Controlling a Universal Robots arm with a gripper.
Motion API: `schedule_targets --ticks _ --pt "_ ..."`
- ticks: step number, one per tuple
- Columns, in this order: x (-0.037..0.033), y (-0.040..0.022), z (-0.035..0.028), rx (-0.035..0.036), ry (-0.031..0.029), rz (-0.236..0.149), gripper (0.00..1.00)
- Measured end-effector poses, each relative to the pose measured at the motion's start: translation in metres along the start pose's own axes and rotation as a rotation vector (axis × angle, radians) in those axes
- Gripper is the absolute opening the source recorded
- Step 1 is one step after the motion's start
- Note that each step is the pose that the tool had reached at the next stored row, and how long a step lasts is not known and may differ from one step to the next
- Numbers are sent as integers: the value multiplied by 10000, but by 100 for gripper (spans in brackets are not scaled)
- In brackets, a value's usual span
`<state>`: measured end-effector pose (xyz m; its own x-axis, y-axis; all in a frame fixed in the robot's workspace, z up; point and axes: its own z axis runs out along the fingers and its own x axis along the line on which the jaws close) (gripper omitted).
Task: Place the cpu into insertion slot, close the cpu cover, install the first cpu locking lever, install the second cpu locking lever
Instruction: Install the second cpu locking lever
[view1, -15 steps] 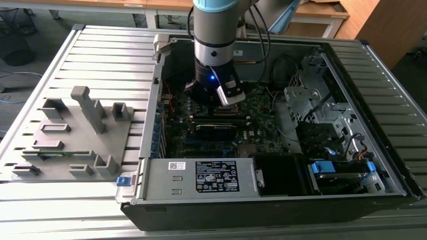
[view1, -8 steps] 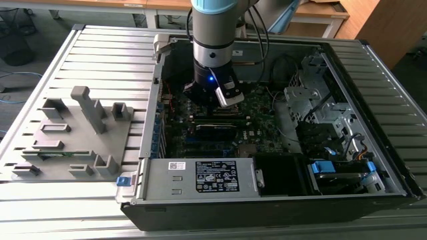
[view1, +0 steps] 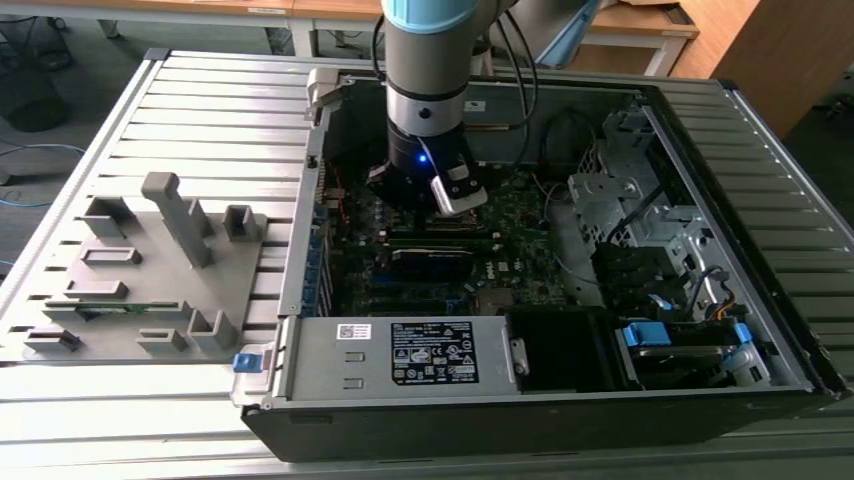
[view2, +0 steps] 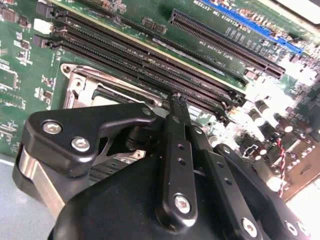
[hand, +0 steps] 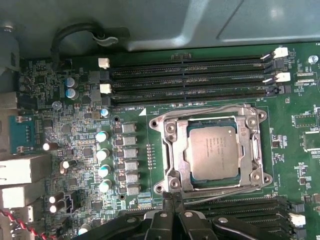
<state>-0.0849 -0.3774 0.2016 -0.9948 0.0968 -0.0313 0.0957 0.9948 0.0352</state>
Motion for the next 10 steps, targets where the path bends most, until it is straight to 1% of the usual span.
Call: schedule_targets --ticks 4,6,7,10 --pt "2 -2 25 -9 4 -2 11" --pt "3 -3 37 -30 6 -1 11" --pt "4 -3 40 -52 9 1 11" --pt "4 -4 41 -151 18 4 11"
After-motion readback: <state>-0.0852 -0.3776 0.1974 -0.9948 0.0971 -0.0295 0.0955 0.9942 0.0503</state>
